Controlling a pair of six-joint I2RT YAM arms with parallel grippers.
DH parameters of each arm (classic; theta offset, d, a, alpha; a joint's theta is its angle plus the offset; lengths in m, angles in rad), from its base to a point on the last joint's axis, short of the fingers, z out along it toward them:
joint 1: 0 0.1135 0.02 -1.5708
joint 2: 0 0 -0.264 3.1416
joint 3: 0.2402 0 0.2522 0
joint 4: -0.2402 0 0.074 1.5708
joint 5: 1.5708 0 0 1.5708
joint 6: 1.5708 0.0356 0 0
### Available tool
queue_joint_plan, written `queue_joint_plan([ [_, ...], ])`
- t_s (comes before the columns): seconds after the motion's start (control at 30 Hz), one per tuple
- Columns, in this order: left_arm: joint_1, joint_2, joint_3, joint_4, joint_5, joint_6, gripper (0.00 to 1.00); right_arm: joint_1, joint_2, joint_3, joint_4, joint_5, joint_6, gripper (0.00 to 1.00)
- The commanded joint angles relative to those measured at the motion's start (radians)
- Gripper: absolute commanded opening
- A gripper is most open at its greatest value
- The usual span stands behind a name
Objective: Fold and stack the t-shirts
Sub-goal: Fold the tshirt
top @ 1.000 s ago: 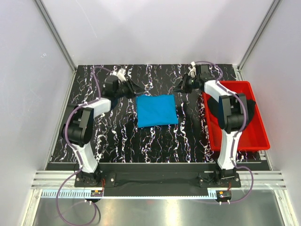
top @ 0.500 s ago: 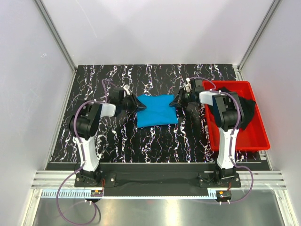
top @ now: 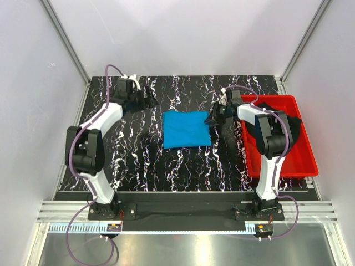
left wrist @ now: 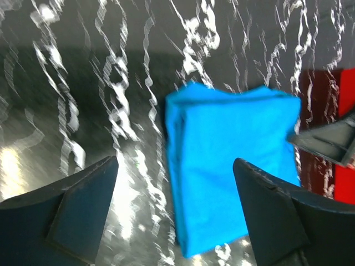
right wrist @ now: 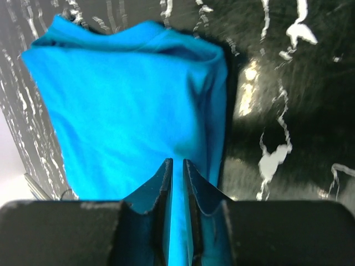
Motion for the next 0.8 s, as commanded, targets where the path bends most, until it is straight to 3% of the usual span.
queue_joint_plan([
  [0.0,0.041,0.129,0.095,-0.103,0.135,0.152,0.9,0.005,-0.108,0.001,-0.035,0.023,-0.047,0.2],
  [0.23,0.046,0.276,0.204,-0.02,0.332,0.177,0.87,0.005,-0.232,-0.034,-0.042,-0.005,-0.054,0.21],
  [0.77,-0.008,0.437,0.224,0.046,0.306,0.019,0.8,0.005,-0.374,-0.141,0.006,-0.019,-0.047,0.2],
])
